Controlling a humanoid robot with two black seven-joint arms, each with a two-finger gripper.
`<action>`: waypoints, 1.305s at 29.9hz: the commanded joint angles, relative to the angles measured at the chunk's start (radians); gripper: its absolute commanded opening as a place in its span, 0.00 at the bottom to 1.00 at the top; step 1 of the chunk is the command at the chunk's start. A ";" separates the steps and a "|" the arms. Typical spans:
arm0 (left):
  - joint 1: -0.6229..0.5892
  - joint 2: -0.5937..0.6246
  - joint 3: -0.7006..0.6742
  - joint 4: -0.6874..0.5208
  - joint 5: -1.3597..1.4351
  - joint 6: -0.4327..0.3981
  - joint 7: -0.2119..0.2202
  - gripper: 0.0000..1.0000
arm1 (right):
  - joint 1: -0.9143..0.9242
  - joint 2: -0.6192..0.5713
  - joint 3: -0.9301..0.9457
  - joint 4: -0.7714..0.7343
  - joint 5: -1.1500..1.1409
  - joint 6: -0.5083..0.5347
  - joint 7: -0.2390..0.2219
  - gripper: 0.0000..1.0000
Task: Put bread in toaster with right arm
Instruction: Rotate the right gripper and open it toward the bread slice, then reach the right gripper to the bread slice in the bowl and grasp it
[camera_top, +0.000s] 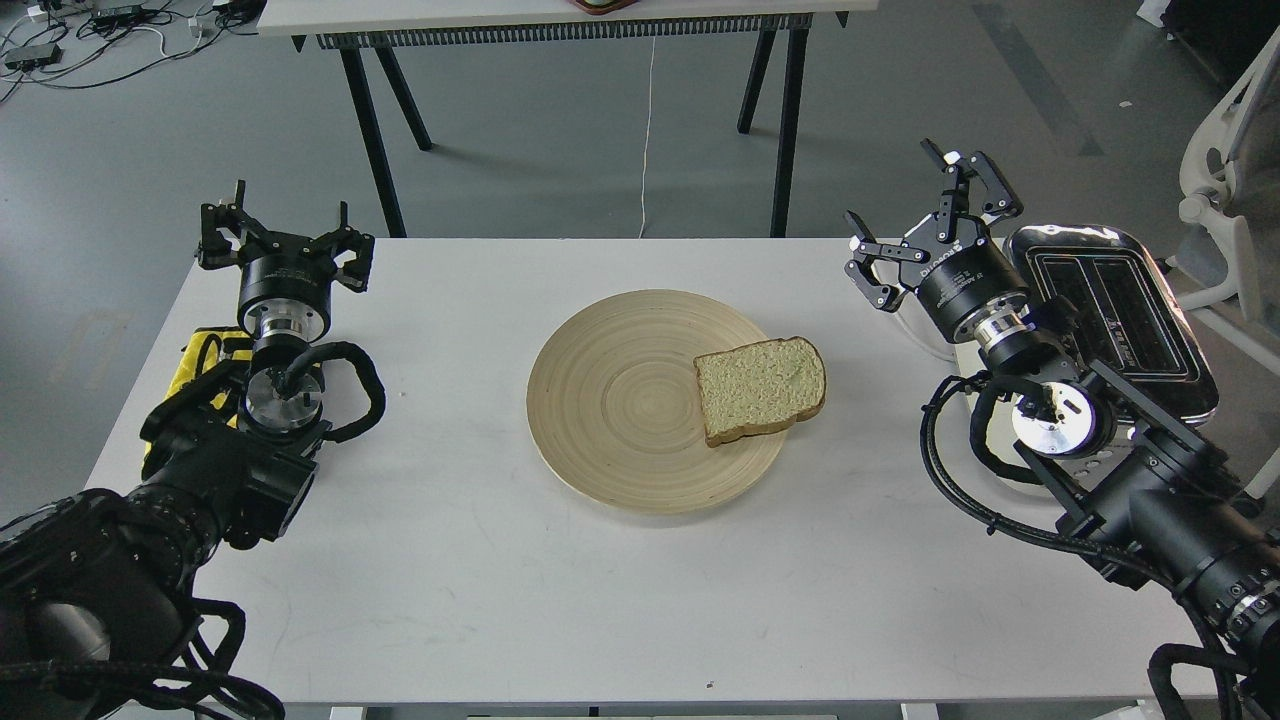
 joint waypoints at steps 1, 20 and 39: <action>-0.001 0.003 0.001 -0.002 0.001 0.000 0.003 1.00 | 0.000 -0.001 -0.001 0.000 0.000 0.000 0.000 0.97; -0.001 -0.002 0.015 0.000 0.001 0.000 0.000 1.00 | 0.076 -0.116 -0.147 0.261 -0.412 -0.431 -0.058 0.97; -0.001 -0.002 0.015 0.000 0.001 0.000 0.000 1.00 | 0.069 -0.007 -0.561 0.168 -0.785 -0.881 -0.158 0.96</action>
